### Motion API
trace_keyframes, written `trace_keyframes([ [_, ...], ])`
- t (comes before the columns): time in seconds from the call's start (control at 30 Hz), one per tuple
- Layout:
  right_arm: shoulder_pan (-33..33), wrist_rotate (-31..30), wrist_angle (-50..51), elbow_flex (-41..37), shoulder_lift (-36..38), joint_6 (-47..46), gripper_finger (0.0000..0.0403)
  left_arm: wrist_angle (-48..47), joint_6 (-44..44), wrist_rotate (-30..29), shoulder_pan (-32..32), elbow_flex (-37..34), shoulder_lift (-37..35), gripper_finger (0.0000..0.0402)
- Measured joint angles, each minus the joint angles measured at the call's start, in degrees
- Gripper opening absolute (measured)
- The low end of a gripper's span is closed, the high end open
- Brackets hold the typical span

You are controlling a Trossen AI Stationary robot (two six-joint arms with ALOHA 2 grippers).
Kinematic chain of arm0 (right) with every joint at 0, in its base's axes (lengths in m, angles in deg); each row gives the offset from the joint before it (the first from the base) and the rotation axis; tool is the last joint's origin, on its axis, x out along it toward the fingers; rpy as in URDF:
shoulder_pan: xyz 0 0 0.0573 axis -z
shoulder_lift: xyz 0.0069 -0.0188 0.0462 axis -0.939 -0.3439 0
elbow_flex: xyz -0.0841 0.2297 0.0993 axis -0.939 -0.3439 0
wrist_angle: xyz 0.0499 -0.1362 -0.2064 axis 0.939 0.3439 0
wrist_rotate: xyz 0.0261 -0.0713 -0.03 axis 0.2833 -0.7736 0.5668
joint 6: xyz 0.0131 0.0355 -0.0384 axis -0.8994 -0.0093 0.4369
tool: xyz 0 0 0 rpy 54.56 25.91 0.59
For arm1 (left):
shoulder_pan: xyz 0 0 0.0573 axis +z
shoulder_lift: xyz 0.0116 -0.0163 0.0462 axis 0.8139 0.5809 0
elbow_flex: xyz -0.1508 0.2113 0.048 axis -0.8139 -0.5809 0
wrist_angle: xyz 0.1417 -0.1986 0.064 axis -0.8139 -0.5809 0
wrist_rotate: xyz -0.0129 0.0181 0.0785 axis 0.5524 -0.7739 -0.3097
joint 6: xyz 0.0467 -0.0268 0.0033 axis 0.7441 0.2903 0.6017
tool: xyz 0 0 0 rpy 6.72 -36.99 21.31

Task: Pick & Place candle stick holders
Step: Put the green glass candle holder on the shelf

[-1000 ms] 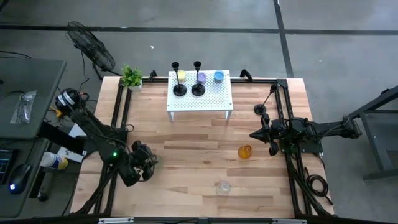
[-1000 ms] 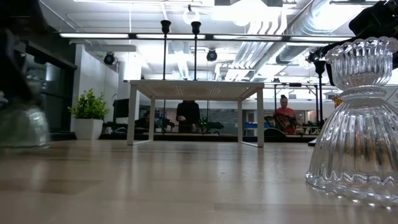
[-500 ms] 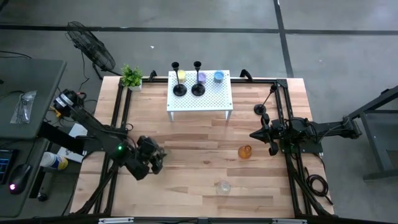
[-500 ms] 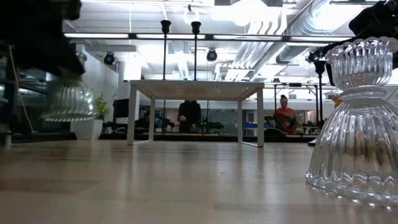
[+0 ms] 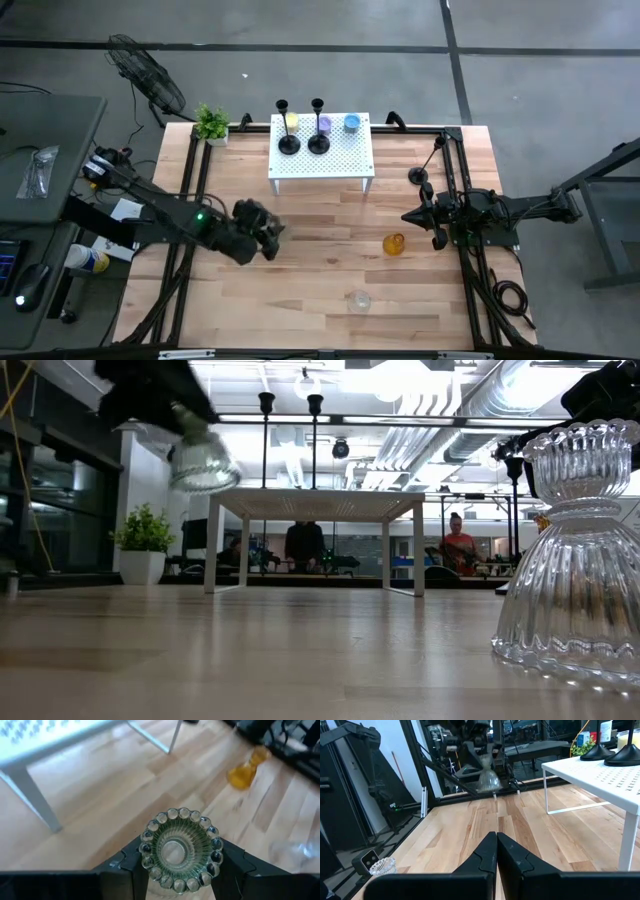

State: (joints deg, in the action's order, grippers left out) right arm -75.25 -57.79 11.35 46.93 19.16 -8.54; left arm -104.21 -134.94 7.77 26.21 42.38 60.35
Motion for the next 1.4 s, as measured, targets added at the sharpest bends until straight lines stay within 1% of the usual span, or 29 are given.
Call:
trace_keyframes([
  [0.13, 0.00, 0.00, 0.00, 0.00, -0.02, 0.00, 0.0002, -0.54, 2.51, 0.37, 3.00, 3.77, 0.00, 0.0153],
  [0.3, 0.00, 0.00, 0.02, 0.00, 0.00, 0.00, 0.0002, -5.86, 2.93, 0.71, 6.89, 8.50, 0.00, 0.0150],
  [0.4, 0.00, 0.00, 0.02, 0.00, 0.00, 0.00, 0.0002, -7.82, 5.36, 0.85, 9.31, 10.64, 0.00, 0.0150],
  [0.77, 0.00, 0.00, 0.01, 0.00, -0.02, 0.00, 0.0002, -7.74, 15.78, 2.20, 19.11, 15.12, 1.09, 0.0152],
  [0.87, 0.00, 0.00, 0.00, 0.00, -0.02, 0.00, 0.0002, -7.35, 18.67, 2.64, 21.98, 16.36, 2.40, 0.0152],
  [1.0, 0.00, 0.00, 0.00, 0.00, -0.05, 0.00, 0.0002, -7.45, 21.81, 5.35, 25.46, 18.96, 4.39, 0.0152],
  [1.07, 0.00, 0.01, 0.12, 0.00, -0.30, 0.00, 0.0002, -10.38, 22.22, 6.40, 27.08, 20.42, 5.46, 0.0152],
  [1.13, 0.00, 0.01, -0.02, 0.00, -0.35, 0.00, 0.0002, -11.34, 22.35, 7.49, 28.28, 22.65, 6.94, 0.0152],
  [1.23, 0.00, 0.03, 0.02, 0.00, -0.87, 0.00, 0.0002, -15.99, 23.45, 8.41, 29.96, 25.49, 9.02, 0.0152],
  [1.4, 0.00, 0.09, 0.22, 0.00, -1.73, 0.00, 0.0002, -17.20, 23.67, 9.74, 31.48, 26.89, 11.00, 0.0152],
])
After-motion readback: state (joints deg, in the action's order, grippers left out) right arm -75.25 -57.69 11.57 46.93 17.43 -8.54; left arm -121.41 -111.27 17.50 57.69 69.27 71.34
